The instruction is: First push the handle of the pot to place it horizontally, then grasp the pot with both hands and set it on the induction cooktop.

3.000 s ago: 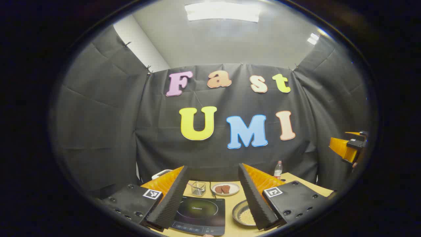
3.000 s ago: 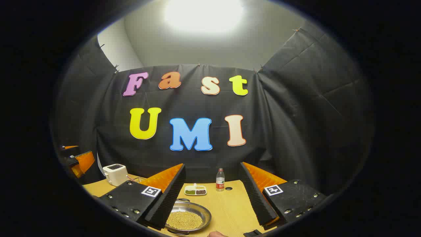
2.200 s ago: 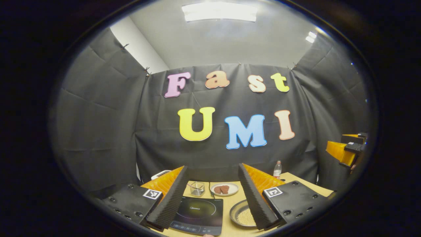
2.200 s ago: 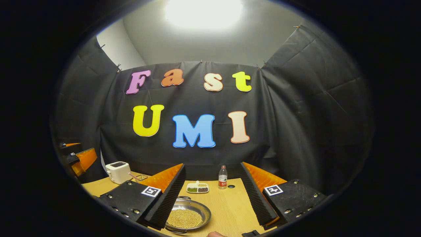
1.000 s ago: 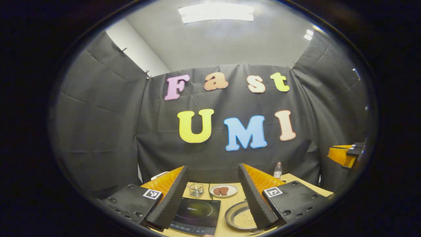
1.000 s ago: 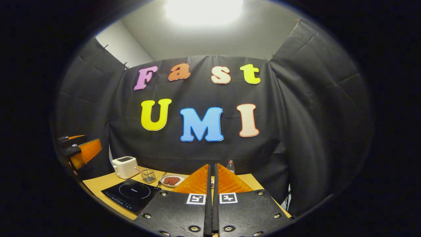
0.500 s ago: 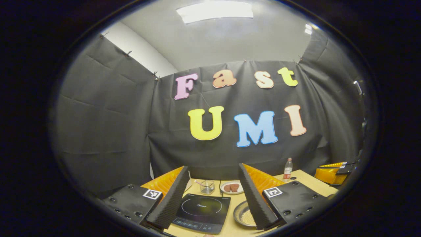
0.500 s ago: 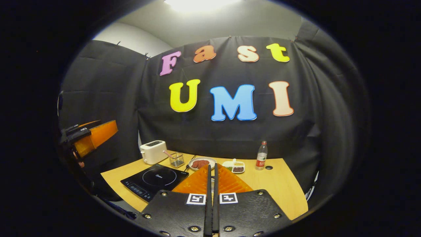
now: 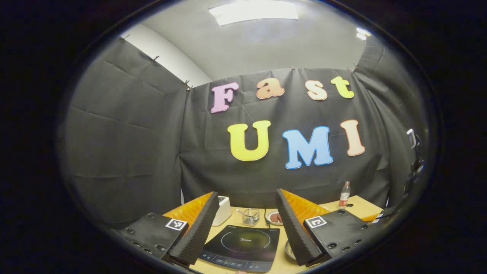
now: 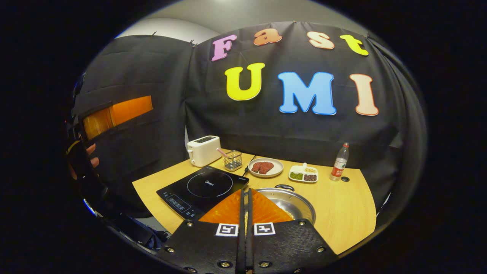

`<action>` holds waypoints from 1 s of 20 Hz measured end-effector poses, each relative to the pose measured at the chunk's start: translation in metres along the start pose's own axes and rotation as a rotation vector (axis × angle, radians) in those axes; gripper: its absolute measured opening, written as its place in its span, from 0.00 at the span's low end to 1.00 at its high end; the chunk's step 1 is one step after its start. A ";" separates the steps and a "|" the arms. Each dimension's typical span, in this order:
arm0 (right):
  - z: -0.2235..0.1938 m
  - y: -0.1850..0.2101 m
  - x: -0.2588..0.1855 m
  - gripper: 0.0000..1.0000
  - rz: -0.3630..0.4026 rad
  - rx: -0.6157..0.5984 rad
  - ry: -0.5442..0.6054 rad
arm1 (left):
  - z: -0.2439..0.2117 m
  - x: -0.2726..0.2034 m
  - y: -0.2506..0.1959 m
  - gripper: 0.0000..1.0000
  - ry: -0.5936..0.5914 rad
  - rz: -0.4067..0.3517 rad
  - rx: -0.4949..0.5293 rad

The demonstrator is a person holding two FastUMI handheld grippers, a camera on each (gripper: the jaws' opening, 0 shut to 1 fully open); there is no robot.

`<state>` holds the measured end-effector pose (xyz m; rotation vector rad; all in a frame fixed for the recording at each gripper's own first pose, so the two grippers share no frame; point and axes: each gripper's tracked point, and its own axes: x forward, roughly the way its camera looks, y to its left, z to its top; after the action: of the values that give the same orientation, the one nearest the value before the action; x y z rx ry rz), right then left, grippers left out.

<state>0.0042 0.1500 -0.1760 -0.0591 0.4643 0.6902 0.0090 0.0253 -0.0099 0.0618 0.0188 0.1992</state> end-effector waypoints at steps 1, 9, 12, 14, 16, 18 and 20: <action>-0.006 0.005 0.006 0.01 0.014 -0.004 0.023 | -0.001 0.004 0.006 0.94 0.002 0.006 0.000; -0.066 0.048 0.044 0.01 0.130 -0.040 0.228 | -0.021 0.032 0.047 0.92 0.026 0.055 -0.009; -0.087 0.059 0.054 0.01 0.160 -0.035 0.300 | -0.032 0.037 0.059 0.97 0.044 0.068 -0.016; -0.101 0.066 0.058 0.01 0.176 -0.024 0.346 | -0.038 0.043 0.065 0.97 0.053 0.072 -0.018; -0.115 0.071 0.062 0.01 0.190 -0.012 0.398 | -0.046 0.050 0.068 0.92 0.063 0.071 -0.021; -0.132 0.072 0.064 0.01 0.196 -0.010 0.460 | -0.052 0.057 0.072 0.92 0.072 0.068 -0.029; -0.146 0.075 0.067 0.01 0.196 -0.003 0.510 | -0.059 0.065 0.074 0.92 0.080 0.060 -0.037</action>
<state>-0.0546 0.2186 -0.3285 -0.1972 0.9673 0.8703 0.0565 0.1138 -0.0646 0.0174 0.0931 0.2620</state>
